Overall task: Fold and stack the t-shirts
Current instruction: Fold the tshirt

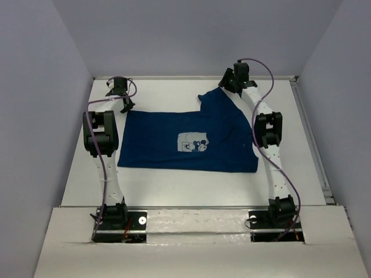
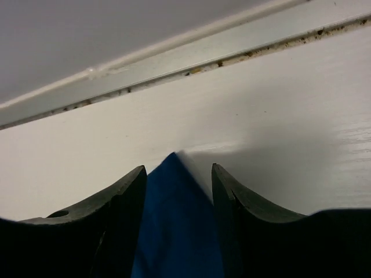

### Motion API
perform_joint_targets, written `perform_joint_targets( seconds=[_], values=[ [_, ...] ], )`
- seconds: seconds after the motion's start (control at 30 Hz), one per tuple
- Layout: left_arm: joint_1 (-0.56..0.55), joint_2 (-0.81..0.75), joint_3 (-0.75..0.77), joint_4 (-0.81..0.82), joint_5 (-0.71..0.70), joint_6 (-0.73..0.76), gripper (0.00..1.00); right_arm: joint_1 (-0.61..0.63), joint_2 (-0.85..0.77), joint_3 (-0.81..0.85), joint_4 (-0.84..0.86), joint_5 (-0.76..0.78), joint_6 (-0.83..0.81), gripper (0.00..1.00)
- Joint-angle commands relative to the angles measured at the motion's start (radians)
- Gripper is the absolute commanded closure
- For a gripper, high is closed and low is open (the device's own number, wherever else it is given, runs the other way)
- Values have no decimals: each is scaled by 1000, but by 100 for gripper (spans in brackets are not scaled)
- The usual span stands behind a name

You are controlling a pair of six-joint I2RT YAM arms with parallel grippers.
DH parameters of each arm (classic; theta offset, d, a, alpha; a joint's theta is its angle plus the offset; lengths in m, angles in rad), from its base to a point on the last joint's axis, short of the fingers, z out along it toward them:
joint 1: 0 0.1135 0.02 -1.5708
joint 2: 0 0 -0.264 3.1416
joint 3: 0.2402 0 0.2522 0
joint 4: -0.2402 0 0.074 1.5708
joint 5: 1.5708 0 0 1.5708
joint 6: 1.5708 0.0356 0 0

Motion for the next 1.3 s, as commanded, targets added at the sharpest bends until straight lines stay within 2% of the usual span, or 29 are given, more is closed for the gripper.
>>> perform_joint_targets(
  seconds=[0.0,0.2,0.33,0.43,0.63,0.73,0.83,0.9,1.13,1.27],
  values=[
    [0,-52,11,-17,-6,8,100,-12,97,92,80,-16,87,45],
    [0,-35,40,-22,10,-1,100,-12,192,109,155,-123,255,45],
    [0,-26,61,-34,14,-4,100,2,194,83,180,-116,277,46],
    [0,-32,67,-35,9,-1,100,2,201,78,171,-123,286,52],
    [0,-37,49,-29,14,-4,100,2,116,-49,189,-96,250,53],
    [0,-41,37,-20,18,-9,100,2,95,-55,155,-73,205,50],
    [0,-41,28,-19,20,-10,100,2,71,-66,120,-51,162,40],
    [0,-43,26,-15,20,-10,100,2,60,-67,109,-42,130,40],
    [0,-41,29,-9,29,-15,100,2,48,-57,62,-31,82,56],
    [0,-31,40,-12,35,-12,100,2,51,-44,40,-31,85,69]
  ],
)
